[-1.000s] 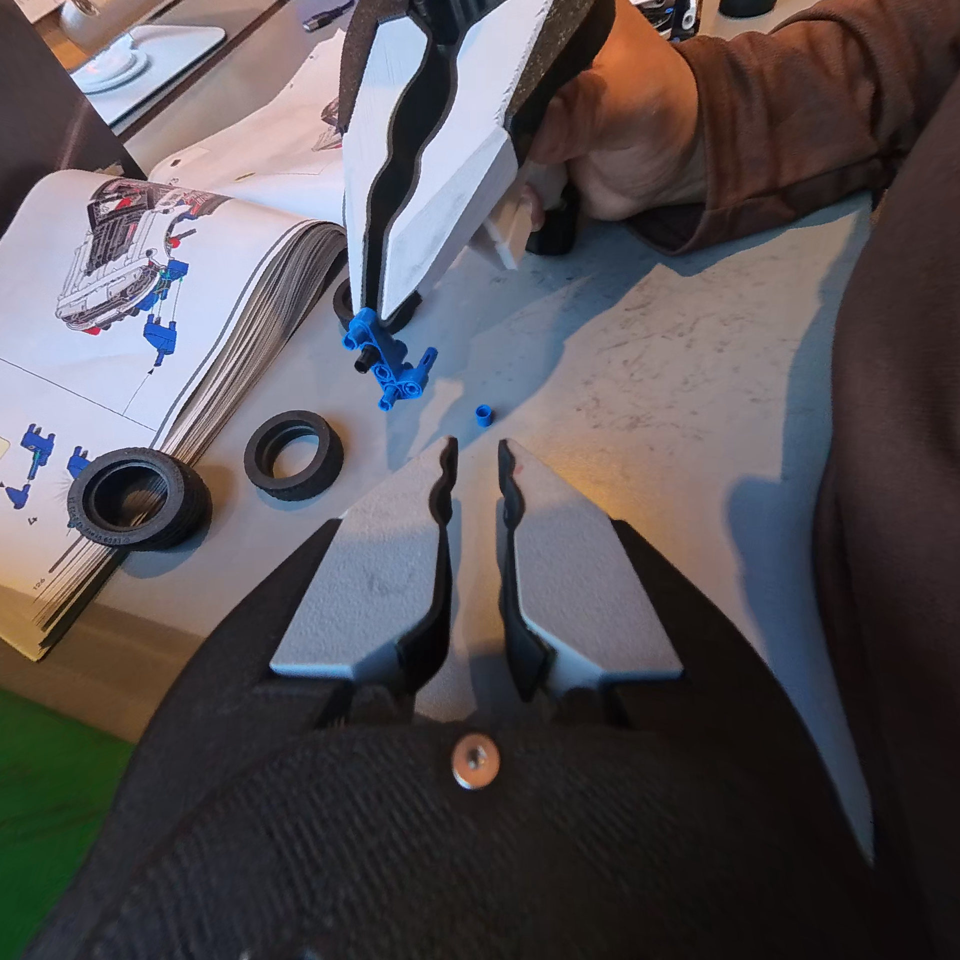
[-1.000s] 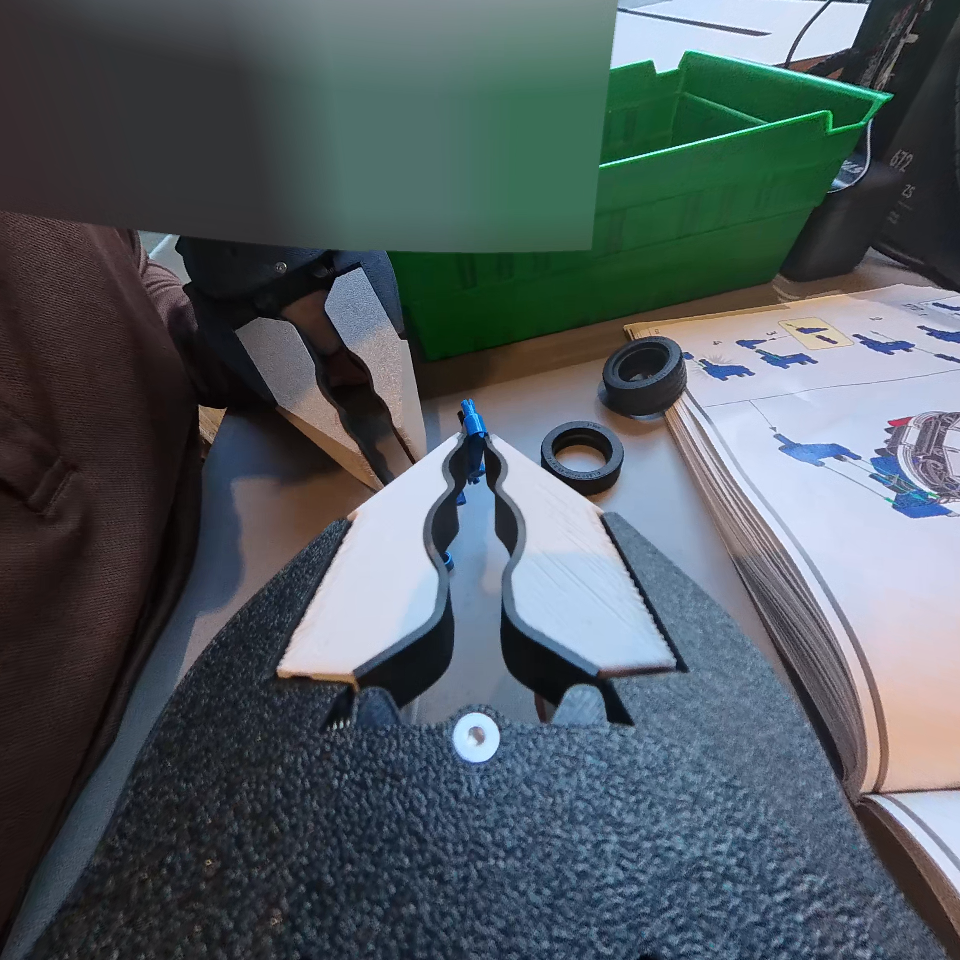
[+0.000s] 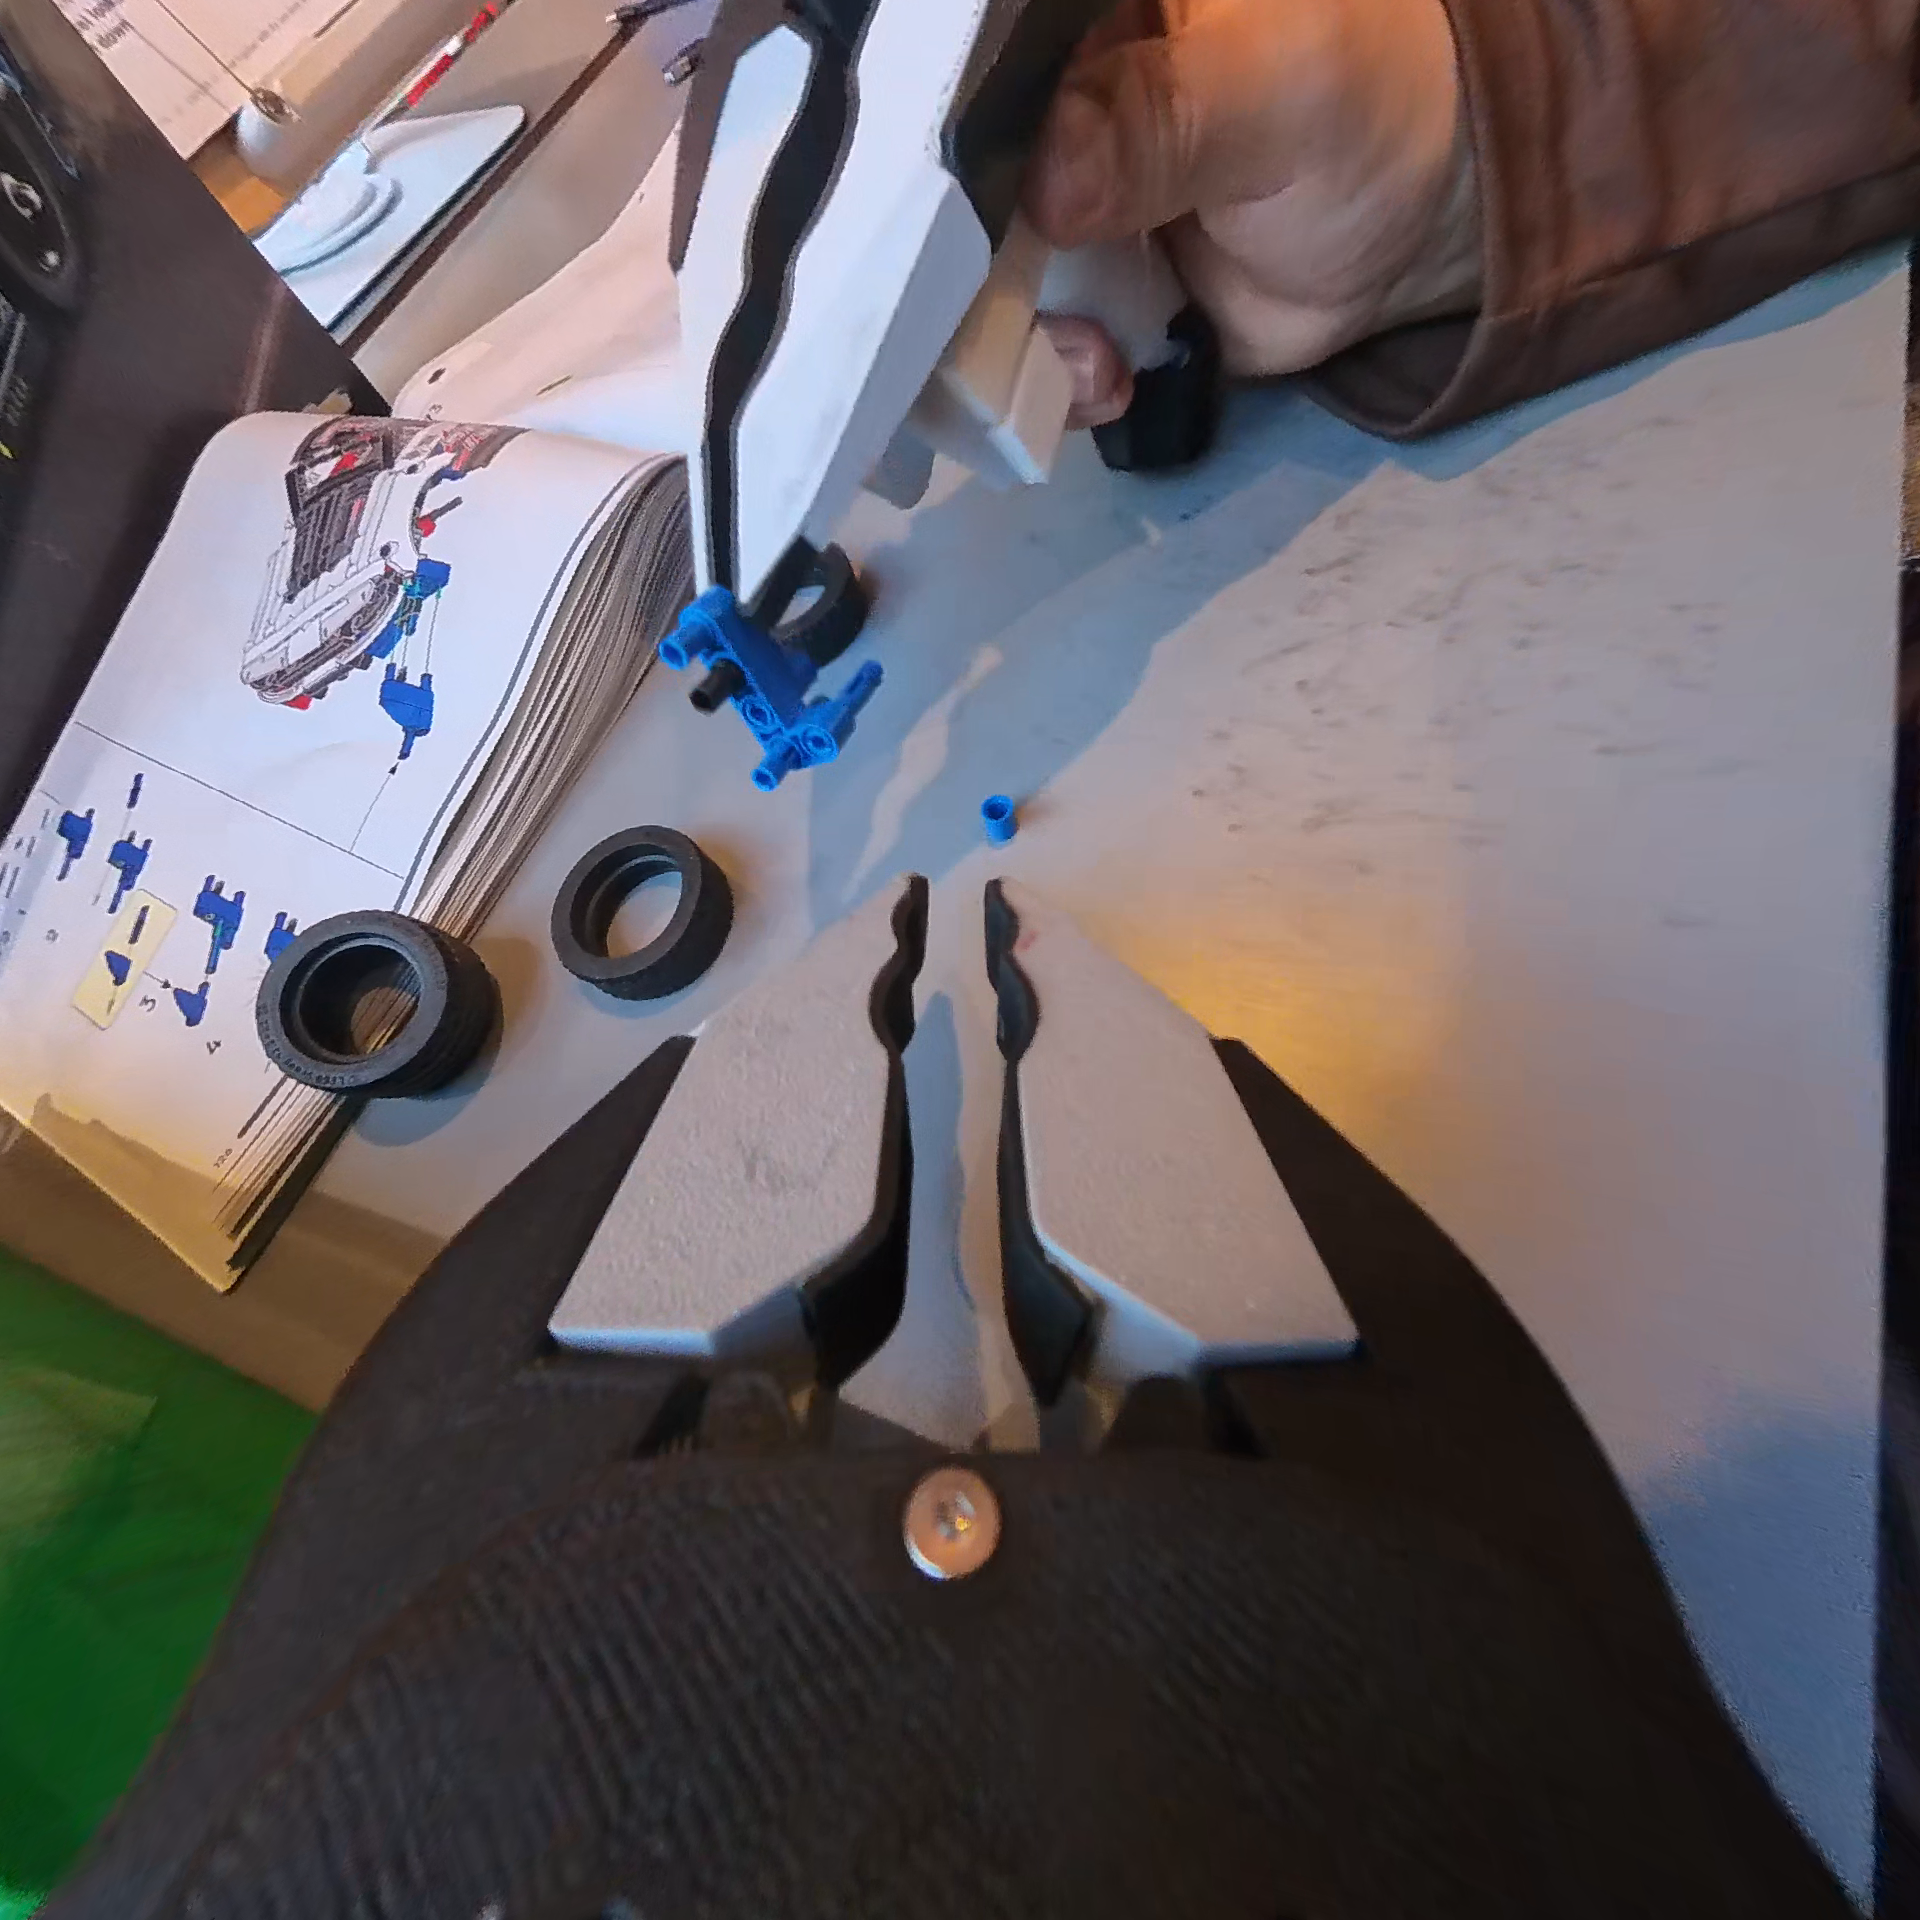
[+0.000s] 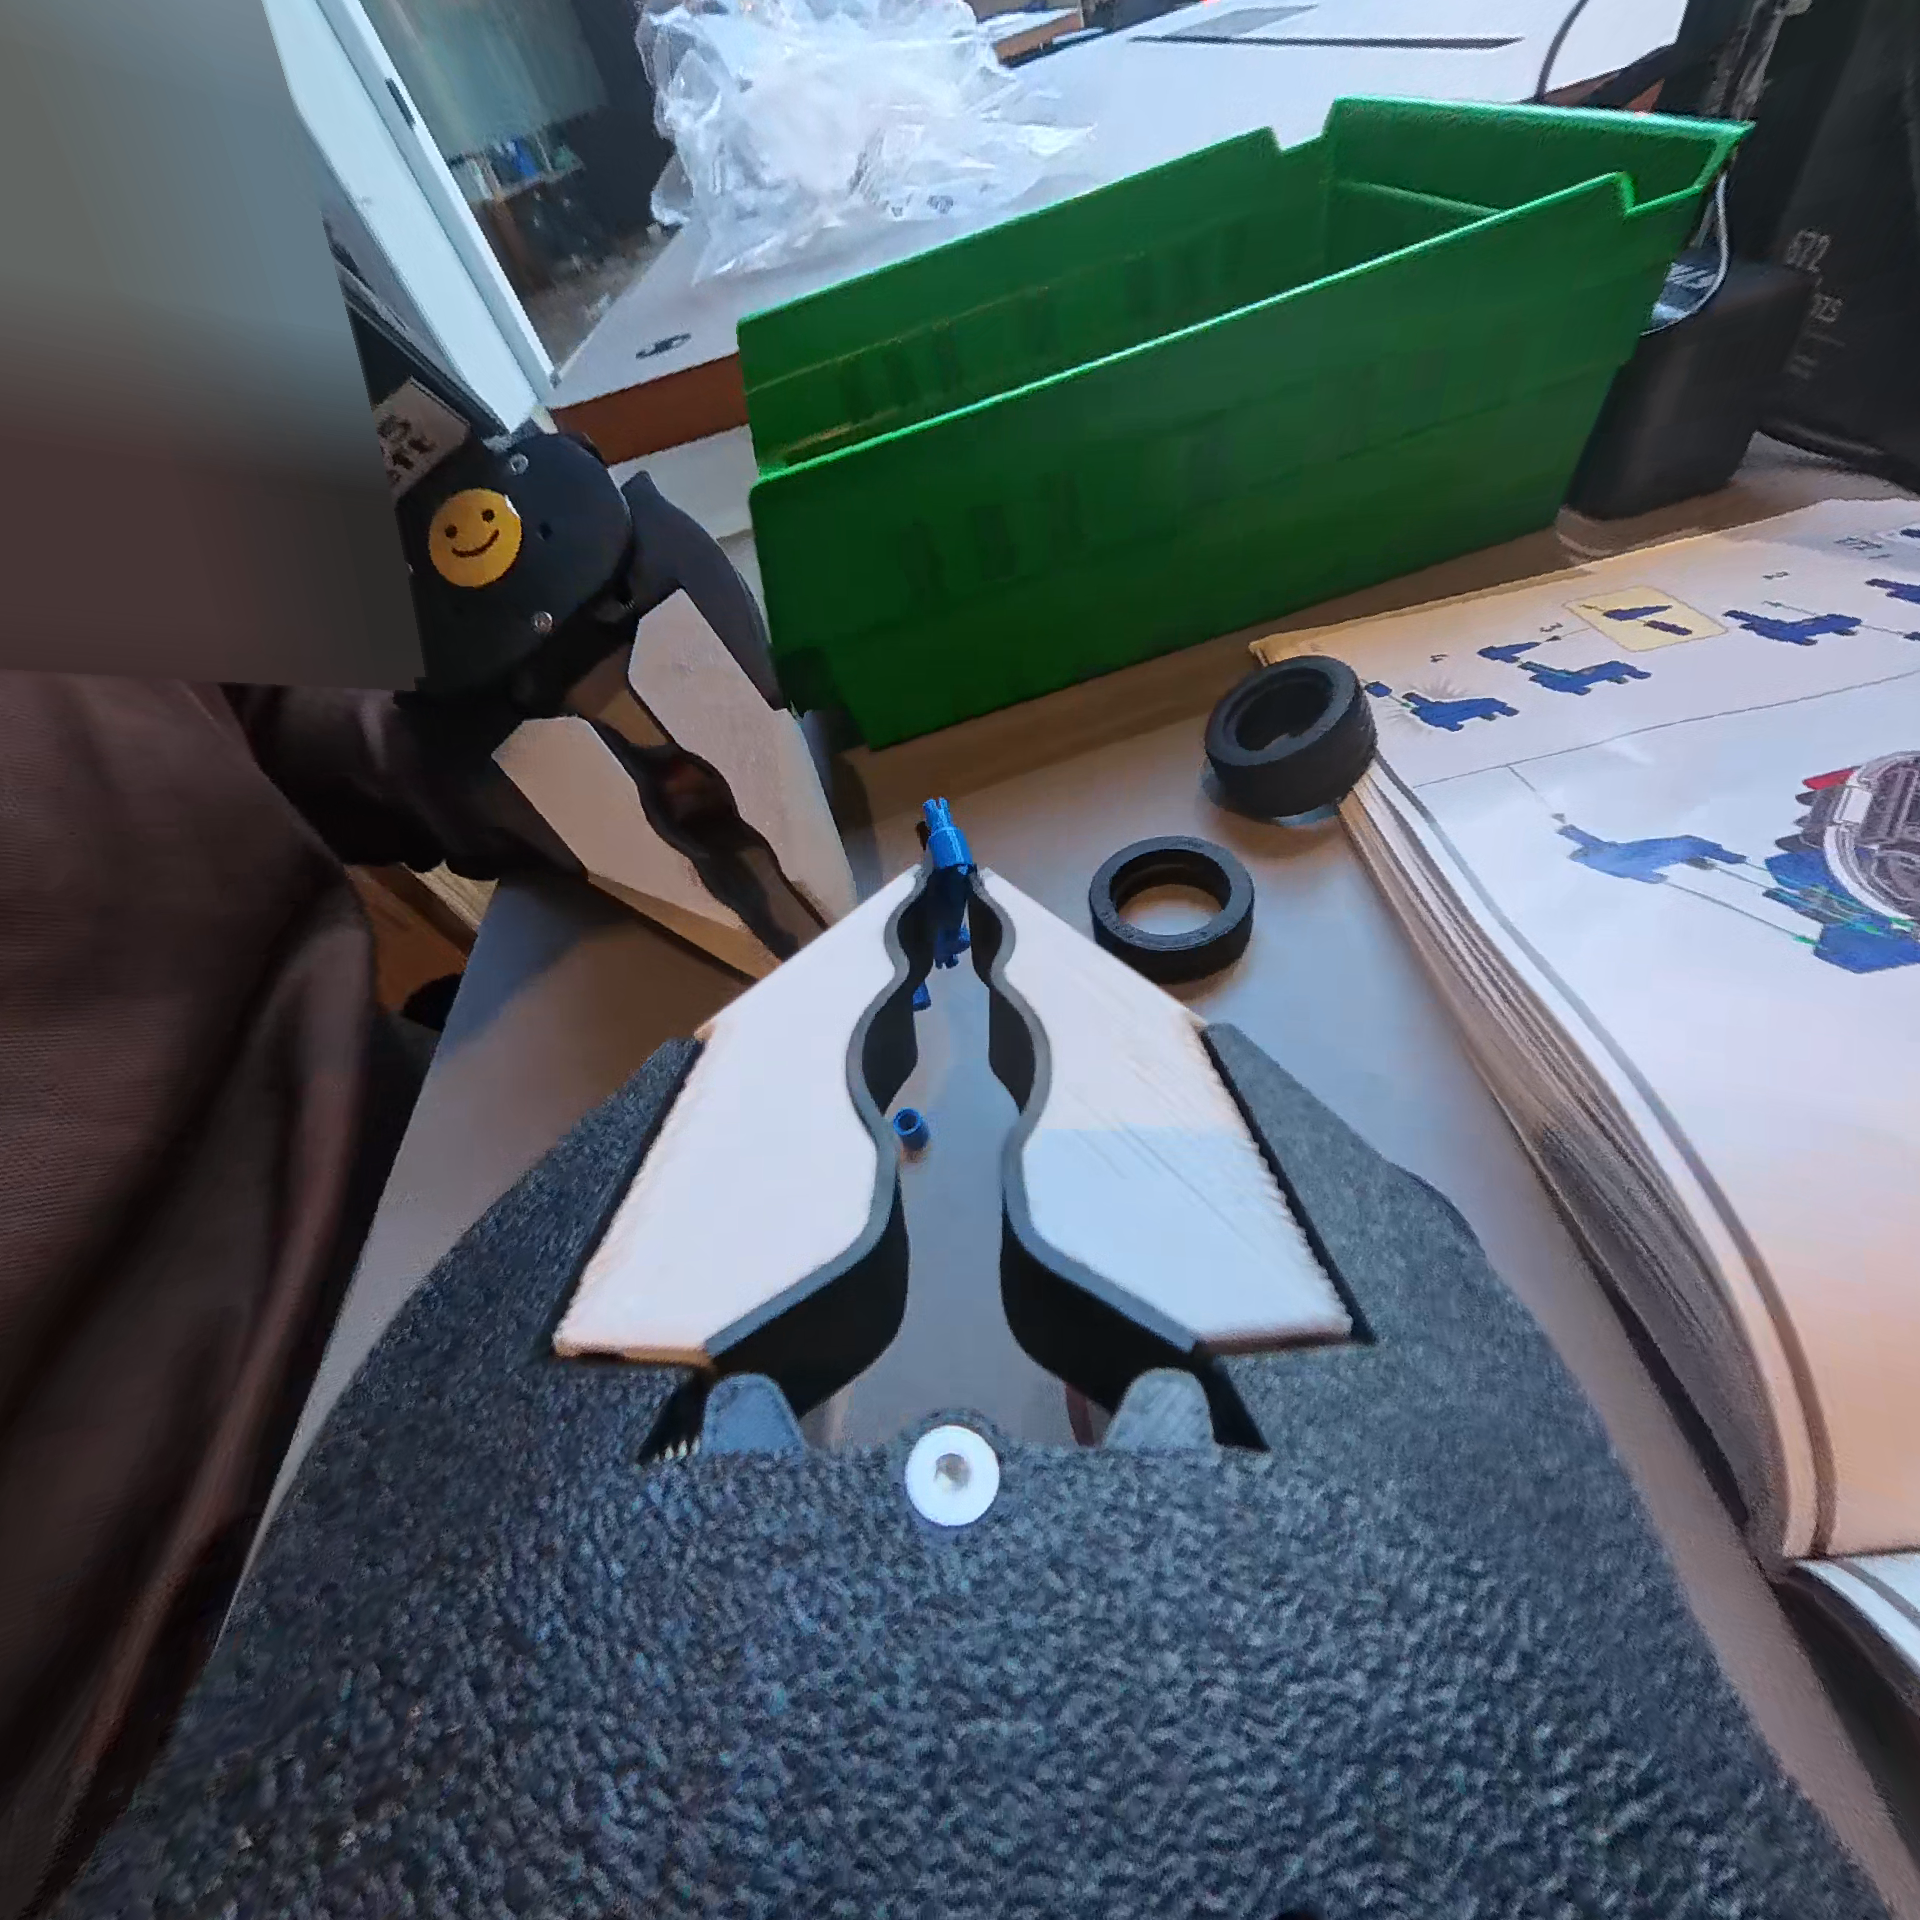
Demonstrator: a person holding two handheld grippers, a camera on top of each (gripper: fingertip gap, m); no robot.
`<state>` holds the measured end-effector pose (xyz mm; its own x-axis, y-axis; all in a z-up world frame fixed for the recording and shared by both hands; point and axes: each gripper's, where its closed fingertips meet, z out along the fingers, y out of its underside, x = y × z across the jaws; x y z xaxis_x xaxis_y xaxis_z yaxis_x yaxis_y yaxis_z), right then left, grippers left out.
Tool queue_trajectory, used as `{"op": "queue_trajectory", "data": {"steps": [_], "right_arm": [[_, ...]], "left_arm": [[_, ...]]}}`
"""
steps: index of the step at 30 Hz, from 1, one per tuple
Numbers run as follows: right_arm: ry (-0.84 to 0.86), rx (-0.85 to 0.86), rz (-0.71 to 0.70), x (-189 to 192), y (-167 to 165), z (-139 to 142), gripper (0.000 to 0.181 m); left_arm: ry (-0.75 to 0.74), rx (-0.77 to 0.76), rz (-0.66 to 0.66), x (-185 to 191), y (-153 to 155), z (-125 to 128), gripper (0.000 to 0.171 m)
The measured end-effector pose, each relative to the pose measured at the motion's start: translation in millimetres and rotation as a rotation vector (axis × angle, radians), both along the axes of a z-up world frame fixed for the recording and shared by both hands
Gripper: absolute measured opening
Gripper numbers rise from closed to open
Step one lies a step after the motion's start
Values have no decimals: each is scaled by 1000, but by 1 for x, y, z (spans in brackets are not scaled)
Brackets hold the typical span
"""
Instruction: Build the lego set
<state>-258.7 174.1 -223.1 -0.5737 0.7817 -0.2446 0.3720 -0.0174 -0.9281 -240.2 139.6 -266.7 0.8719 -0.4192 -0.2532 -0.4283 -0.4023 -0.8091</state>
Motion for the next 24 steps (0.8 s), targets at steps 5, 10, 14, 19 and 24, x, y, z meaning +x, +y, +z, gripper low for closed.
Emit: {"op": "queue_trajectory", "data": {"steps": [5,10,14,19,24], "right_arm": [[-8,46,6,0,-5,-5,5],[-43,15,-23,-5,2,-7,5],[-70,73,-74,-10,11,-15,5],[-78,114,-65,-10,9,-20,6],[-86,85,-67,-11,11,-19,5]], "left_arm": [[42,5,0,-1,0,-2,4],[38,18,5,-2,1,0,3],[18,51,10,-3,1,6,1],[42,43,7,-3,1,3,1],[40,47,7,-3,1,4,1]]}}
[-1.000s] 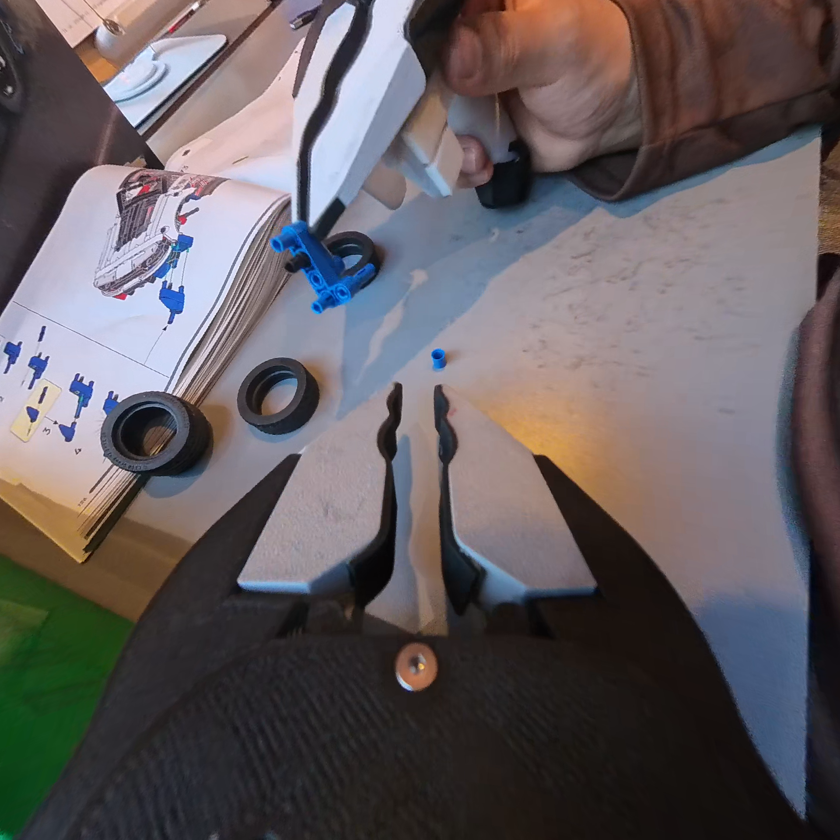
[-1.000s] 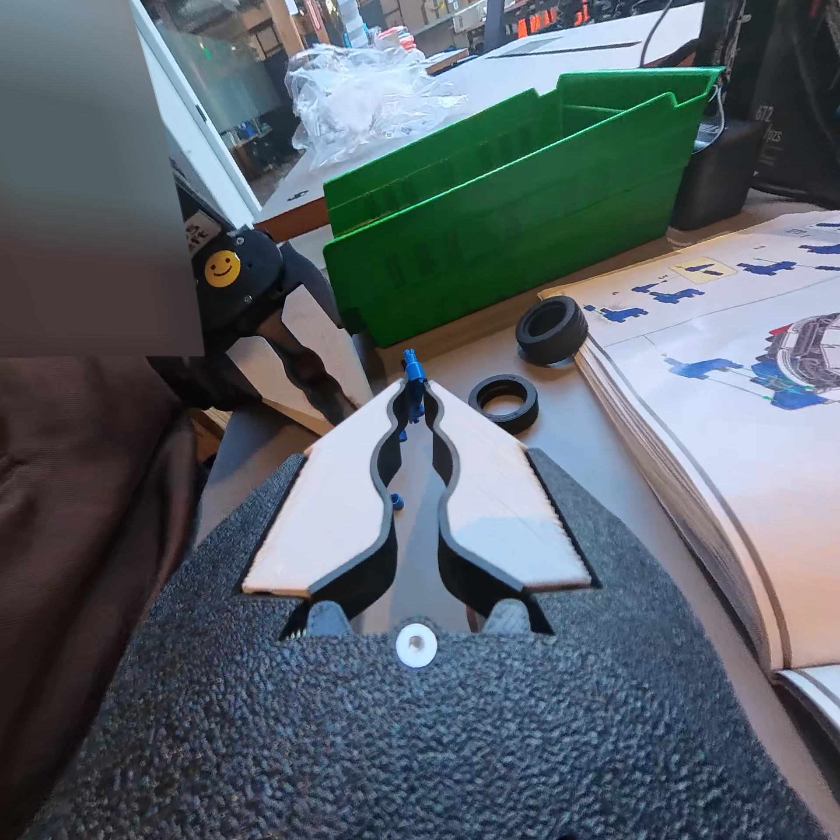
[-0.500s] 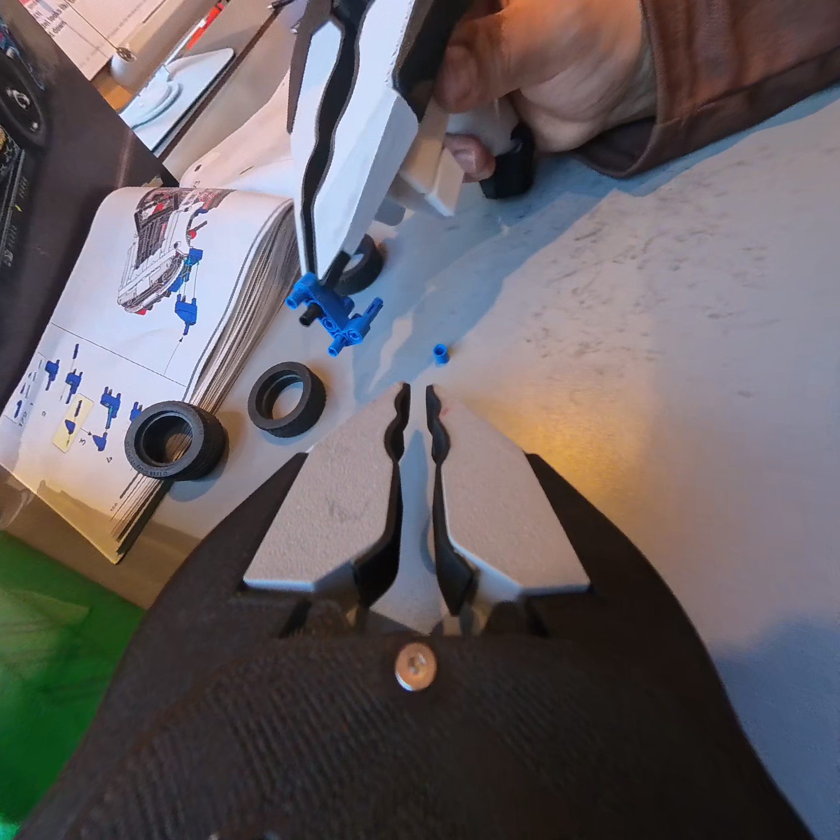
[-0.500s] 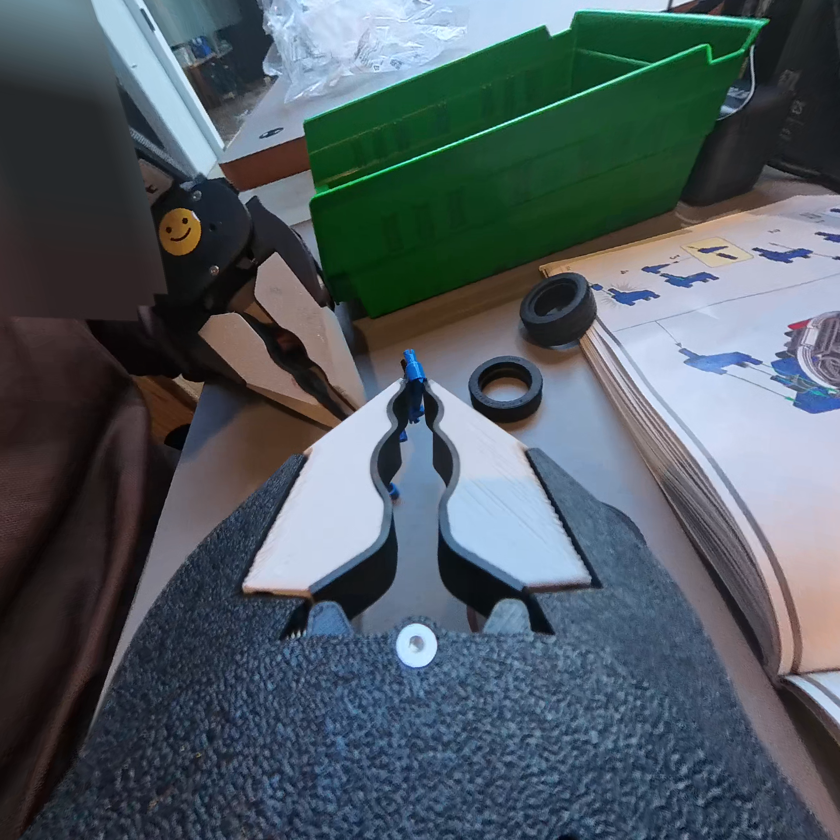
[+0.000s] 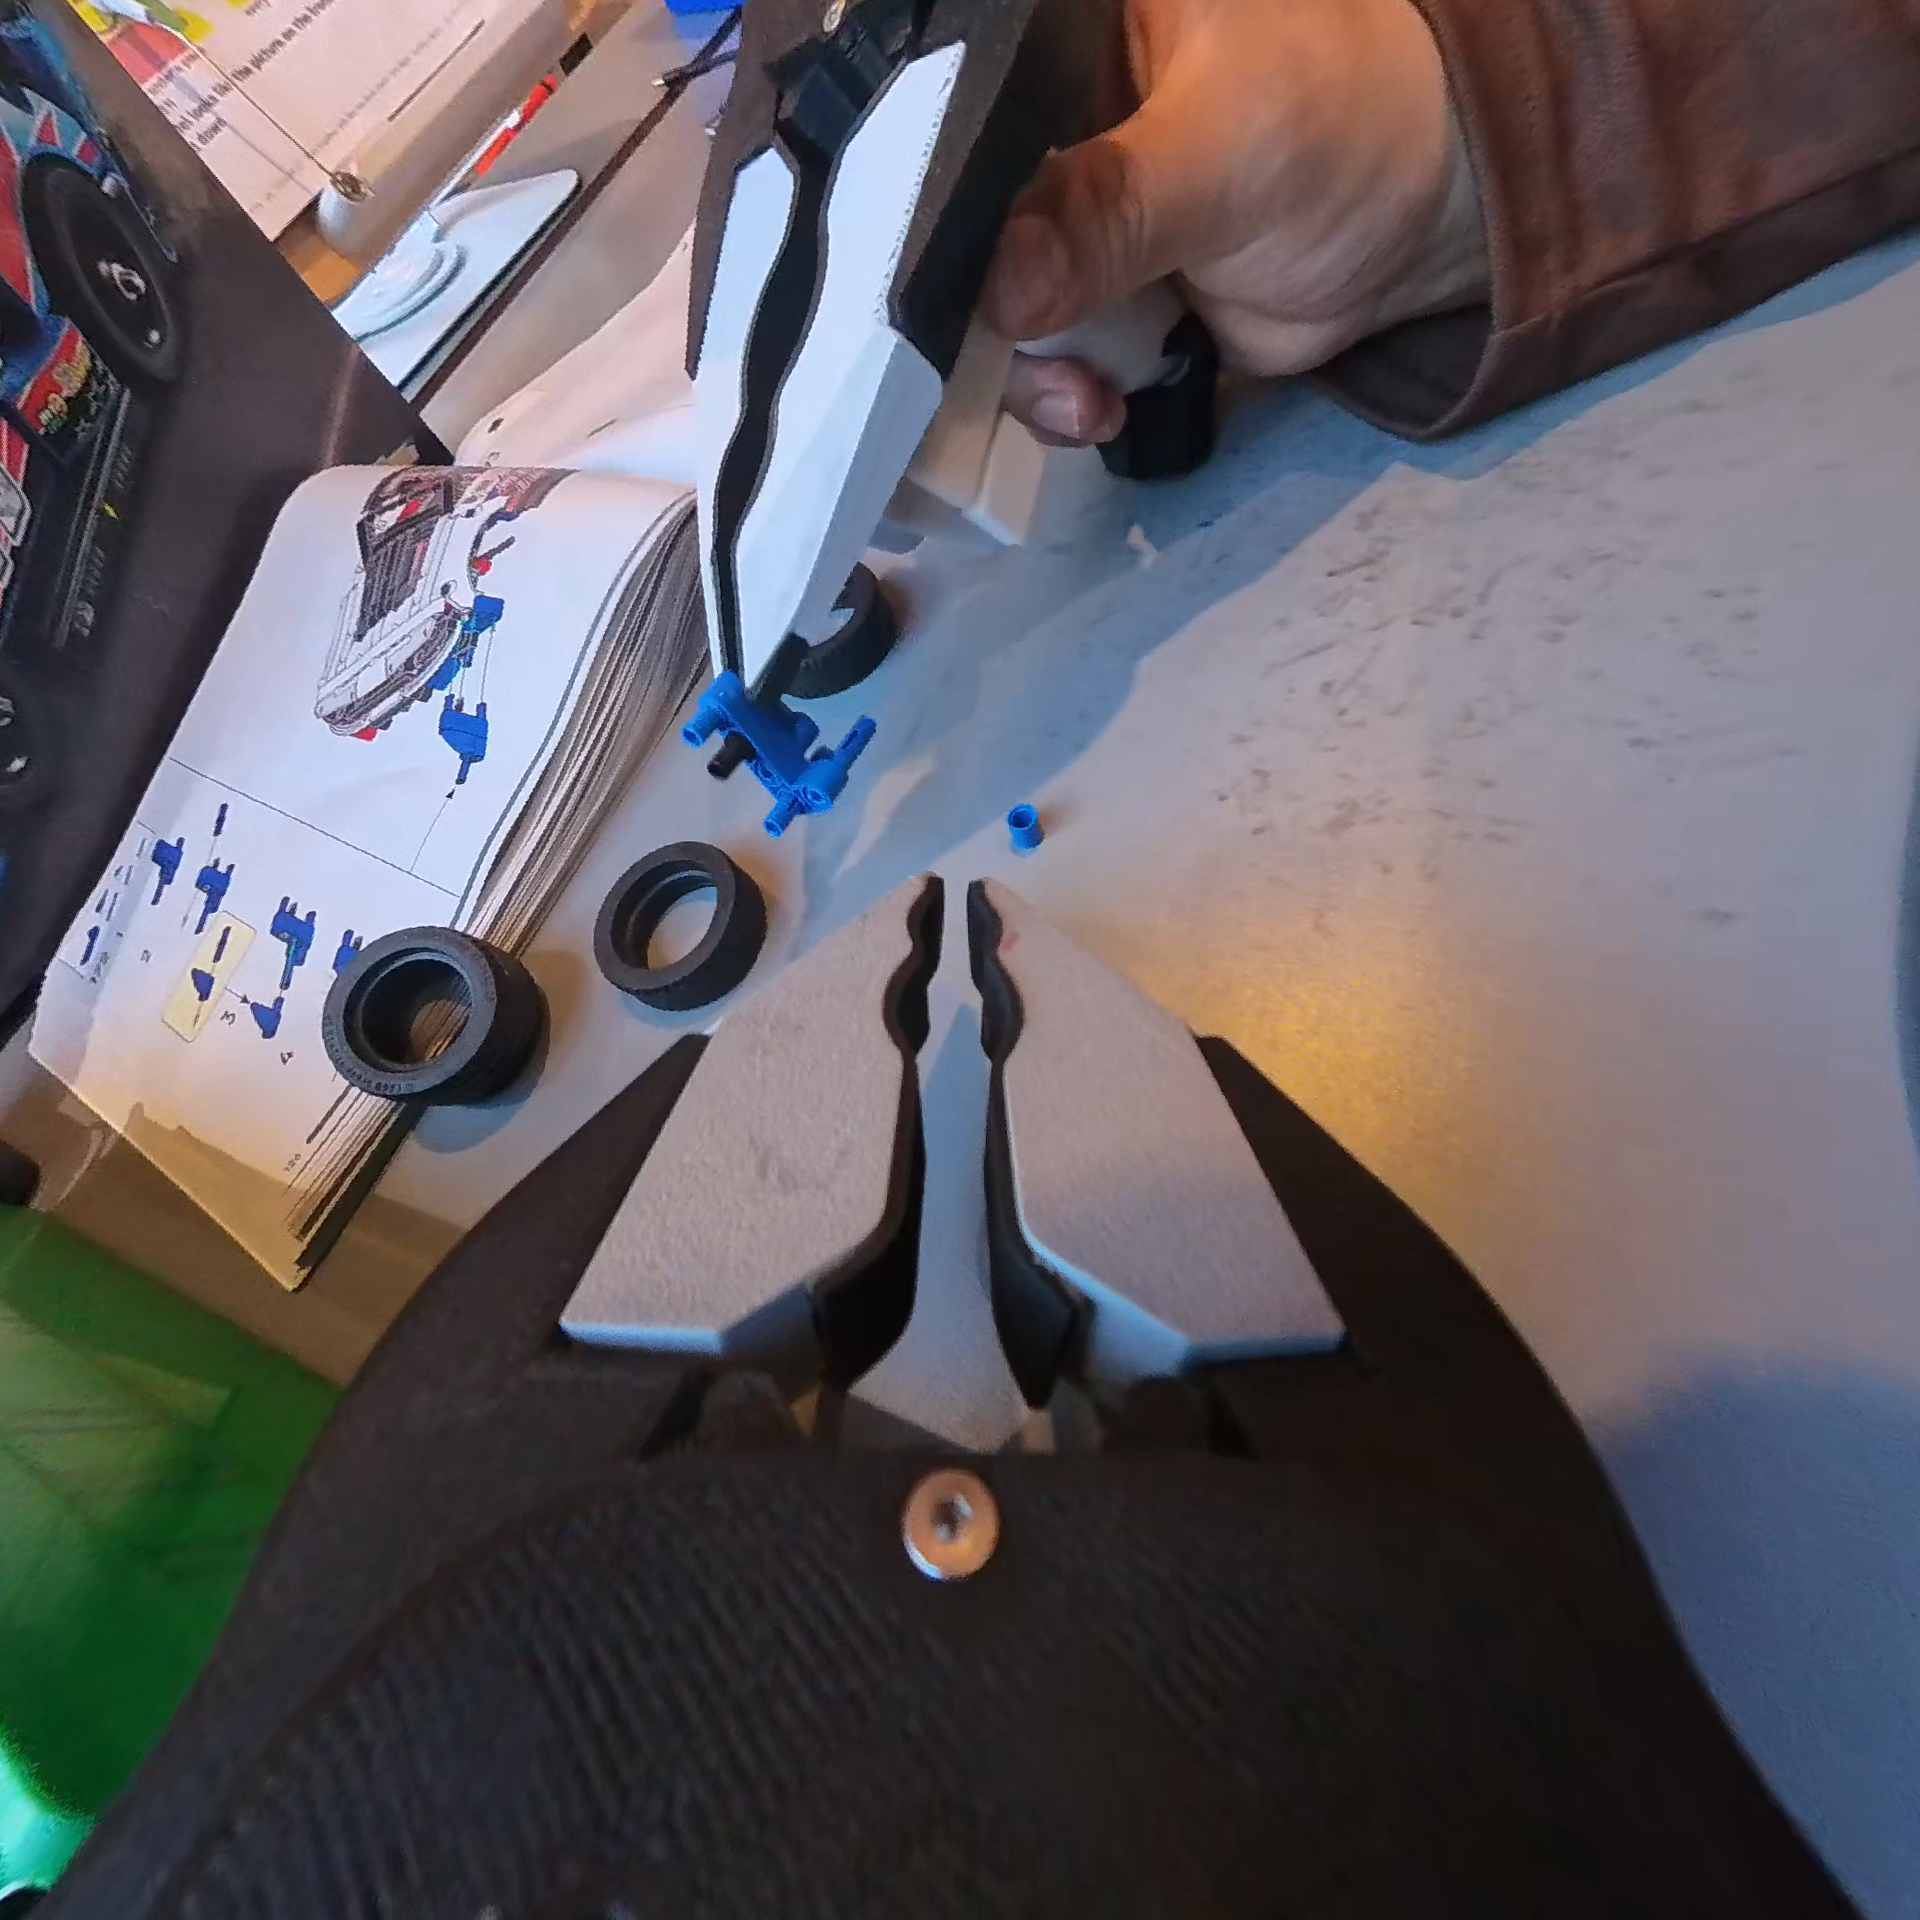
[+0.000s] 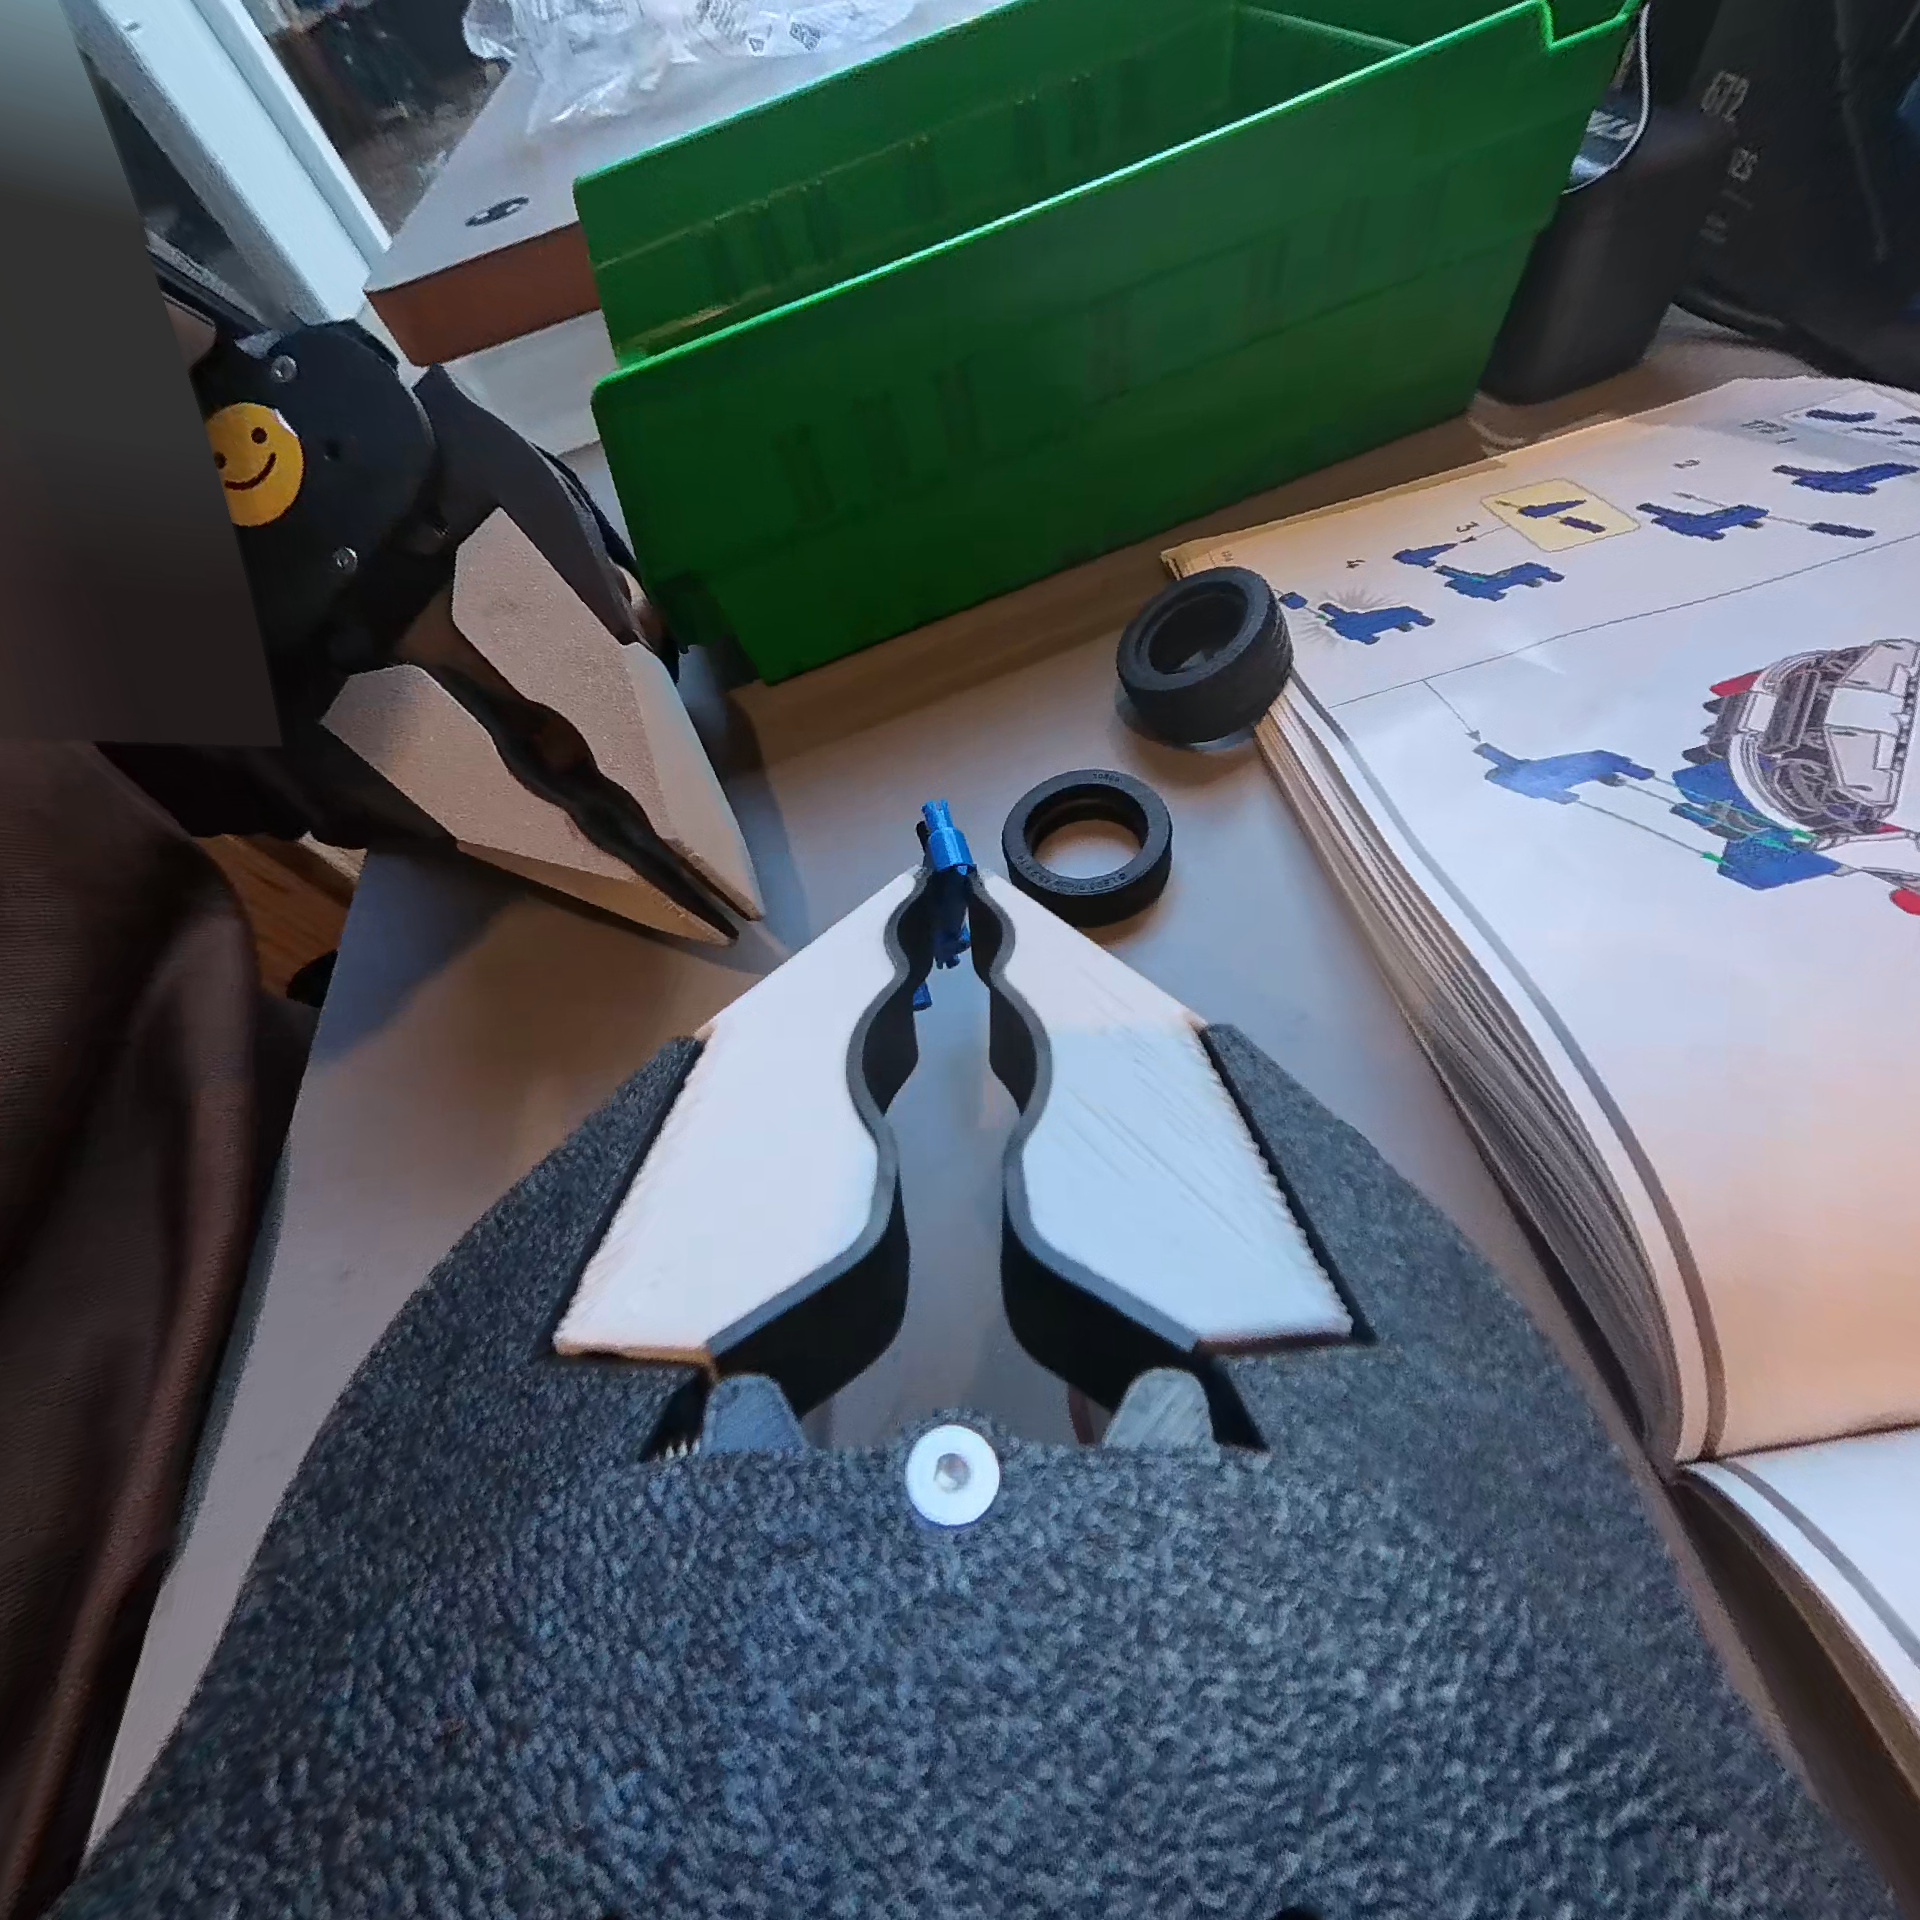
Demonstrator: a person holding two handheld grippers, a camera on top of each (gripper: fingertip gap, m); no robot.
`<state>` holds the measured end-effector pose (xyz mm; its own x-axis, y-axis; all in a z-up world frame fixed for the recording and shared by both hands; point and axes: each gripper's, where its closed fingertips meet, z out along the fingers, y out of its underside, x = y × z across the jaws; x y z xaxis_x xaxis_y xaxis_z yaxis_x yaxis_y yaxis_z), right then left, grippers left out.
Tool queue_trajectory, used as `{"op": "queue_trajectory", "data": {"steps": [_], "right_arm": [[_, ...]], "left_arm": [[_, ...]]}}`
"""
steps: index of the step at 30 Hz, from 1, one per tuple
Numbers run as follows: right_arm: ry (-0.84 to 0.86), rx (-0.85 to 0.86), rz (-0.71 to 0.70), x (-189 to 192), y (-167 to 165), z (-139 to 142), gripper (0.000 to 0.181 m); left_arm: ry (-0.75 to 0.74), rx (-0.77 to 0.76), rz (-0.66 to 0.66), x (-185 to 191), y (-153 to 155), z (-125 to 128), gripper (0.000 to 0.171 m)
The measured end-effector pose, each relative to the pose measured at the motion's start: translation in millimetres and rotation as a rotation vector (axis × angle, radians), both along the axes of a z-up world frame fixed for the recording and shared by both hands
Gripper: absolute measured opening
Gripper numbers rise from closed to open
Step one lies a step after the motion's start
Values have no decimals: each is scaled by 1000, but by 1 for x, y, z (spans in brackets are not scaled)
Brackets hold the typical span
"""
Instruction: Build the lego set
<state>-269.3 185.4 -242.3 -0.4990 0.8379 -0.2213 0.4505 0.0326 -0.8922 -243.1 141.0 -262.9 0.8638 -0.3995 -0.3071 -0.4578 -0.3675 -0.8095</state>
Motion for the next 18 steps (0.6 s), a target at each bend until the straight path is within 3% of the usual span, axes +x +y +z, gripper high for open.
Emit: {"op": "queue_trajectory", "data": {"steps": [18], "right_arm": [[-28,44,-6,-1,-2,-7,6]], "left_arm": [[16,-1,-3,1,0,-1,0]]}}
